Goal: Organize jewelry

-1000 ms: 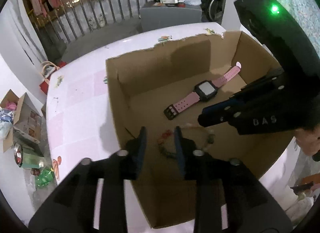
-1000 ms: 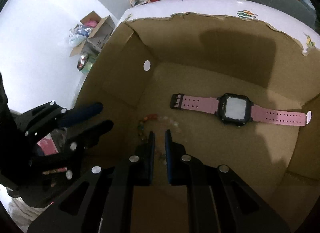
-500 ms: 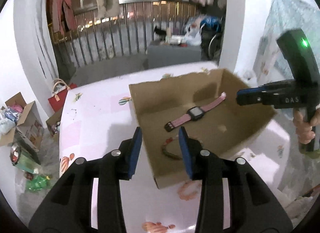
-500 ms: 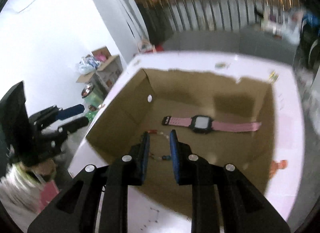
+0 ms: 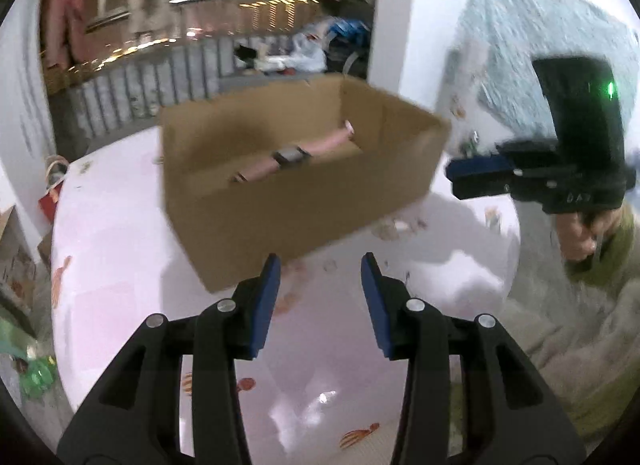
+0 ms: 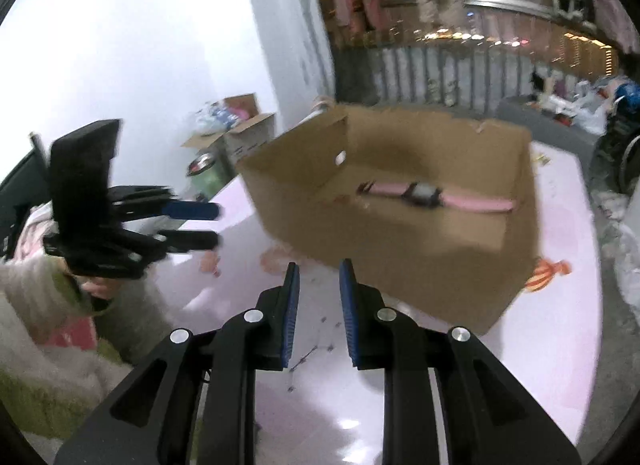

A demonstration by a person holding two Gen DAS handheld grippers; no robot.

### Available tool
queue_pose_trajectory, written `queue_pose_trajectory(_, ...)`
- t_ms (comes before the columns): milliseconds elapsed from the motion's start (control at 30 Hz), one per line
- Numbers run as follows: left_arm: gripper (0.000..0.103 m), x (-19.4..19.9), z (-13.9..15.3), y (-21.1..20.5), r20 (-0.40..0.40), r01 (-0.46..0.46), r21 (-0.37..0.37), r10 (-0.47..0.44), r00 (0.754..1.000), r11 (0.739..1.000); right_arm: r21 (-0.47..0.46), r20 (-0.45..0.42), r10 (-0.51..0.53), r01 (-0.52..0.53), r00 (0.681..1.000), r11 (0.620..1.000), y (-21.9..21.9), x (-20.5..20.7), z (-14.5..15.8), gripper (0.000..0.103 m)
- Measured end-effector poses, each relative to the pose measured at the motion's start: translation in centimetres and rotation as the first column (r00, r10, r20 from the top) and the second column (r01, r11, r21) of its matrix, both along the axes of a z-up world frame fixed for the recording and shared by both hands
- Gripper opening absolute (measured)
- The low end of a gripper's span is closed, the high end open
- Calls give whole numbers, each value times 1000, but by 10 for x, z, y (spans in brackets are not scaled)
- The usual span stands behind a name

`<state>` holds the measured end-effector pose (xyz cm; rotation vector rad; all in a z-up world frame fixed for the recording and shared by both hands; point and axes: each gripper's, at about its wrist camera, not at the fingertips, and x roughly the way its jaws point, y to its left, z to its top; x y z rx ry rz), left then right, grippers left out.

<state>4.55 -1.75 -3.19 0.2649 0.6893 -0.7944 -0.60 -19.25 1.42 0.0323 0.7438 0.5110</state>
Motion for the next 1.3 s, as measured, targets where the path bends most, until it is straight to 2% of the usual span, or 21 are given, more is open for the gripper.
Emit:
queue_pose_trajectory(133,40,6,-26,-16,16,38,81,-39,999,996,-44,6,86,-86,996,995,15,12,-20,21)
queue_pose_trajectory(267,40,21,-42,-22,7,61,117,-62,998,991,-81,7,166,-165,986,983,25,28,-32,21)
queue_pose_trajectory(400,40,32,-54,-25,9,91,162,-93,996,983,-159,15,262,-257,965,953,37,41,-38,21)
queue_pose_trajectory(500,39,37,-59,-24,-1,104,169,-105,994,980,-218,7,319,-310,948,926,46,48,-46,21)
queue_pose_trajectory(633,37,41,-64,-26,-6,137,183,-139,990,974,-241,-16,364,-357,931,903,53,56,-51,21)
queue_pose_trajectory(767,32,42,-68,-27,-17,167,201,-167,986,965,-241,-43,385,-383,922,892,58,62,-53,21)
queue_pose_trajectory(900,29,51,-67,-26,-35,177,183,-173,984,967,-212,-72,388,-394,919,894,58,70,-56,18)
queue_pose_trajectory(1033,24,50,-67,-25,-50,194,166,-188,981,967,-228,-106,386,-400,916,888,61,72,-66,16)
queue_pose_trajectory(1300,11,48,-68,-23,-56,206,156,-200,978,966,-183,-128,348,-368,928,912,57,76,-67,9)
